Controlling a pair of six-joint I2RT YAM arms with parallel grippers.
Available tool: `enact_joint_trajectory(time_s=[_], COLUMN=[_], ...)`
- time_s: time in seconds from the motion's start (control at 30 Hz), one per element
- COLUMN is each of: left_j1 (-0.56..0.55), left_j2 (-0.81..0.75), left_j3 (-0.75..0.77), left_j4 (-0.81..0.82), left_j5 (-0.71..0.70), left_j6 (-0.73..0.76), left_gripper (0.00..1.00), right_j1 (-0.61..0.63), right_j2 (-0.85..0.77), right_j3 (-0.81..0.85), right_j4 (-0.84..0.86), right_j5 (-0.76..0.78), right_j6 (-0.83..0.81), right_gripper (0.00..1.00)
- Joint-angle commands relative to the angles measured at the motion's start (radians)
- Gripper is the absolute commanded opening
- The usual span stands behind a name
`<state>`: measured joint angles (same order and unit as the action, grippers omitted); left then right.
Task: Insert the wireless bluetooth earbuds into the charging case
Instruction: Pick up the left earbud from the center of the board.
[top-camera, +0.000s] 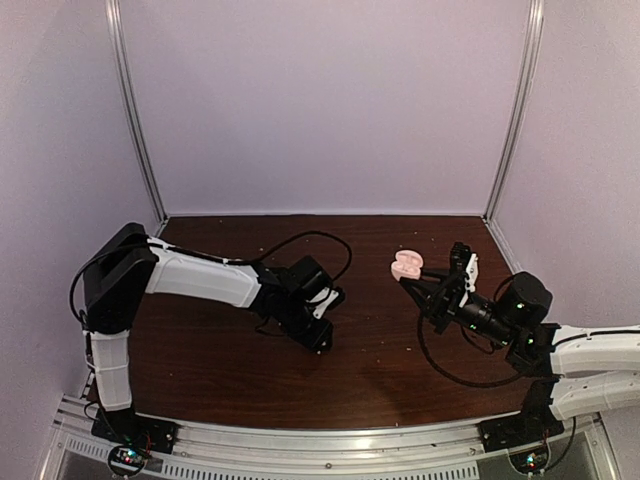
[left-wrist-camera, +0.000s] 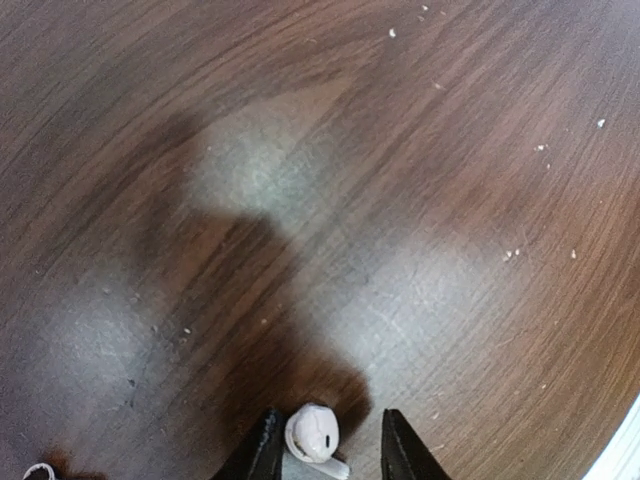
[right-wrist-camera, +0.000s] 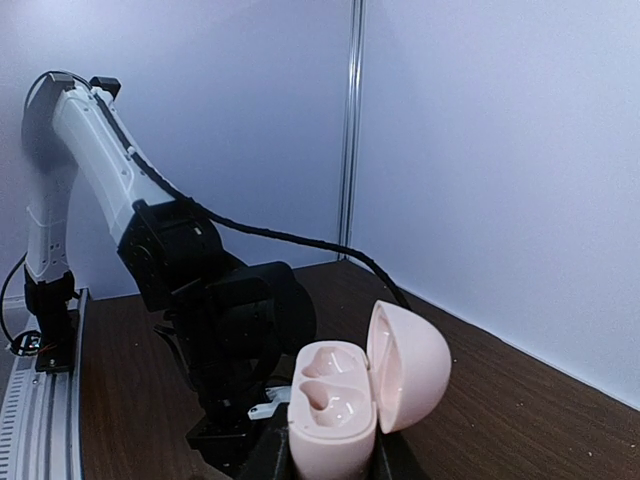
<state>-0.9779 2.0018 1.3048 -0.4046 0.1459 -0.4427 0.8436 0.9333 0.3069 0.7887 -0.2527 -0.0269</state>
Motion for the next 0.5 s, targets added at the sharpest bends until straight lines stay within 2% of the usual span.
enact_joint_trajectory(time_s=[0.0,0.17,0.47], left_j1=[-0.008,-0.015,-0.041], left_j2=[0.029,0.048,0.063], left_j3=[0.036,0.055,0.075], left_j4=[-0.013,-0.032,-0.122], left_j5=[-0.014,-0.017,-0.08], left_j6=[0.038,0.057,0.1], left_gripper=[0.35,0.31,0.31], right_j1=[-0.007,-0.006,-0.007], right_j2=[-0.019,-0.024,-0.024], right_j3=[-0.015,-0.014,-0.012], right_j4=[0.014,0.008,0.001], right_j5=[0.016,0.02,0.023], right_j6=[0.007,0.005,0.005], right_gripper=[0.0,0.0,0.0])
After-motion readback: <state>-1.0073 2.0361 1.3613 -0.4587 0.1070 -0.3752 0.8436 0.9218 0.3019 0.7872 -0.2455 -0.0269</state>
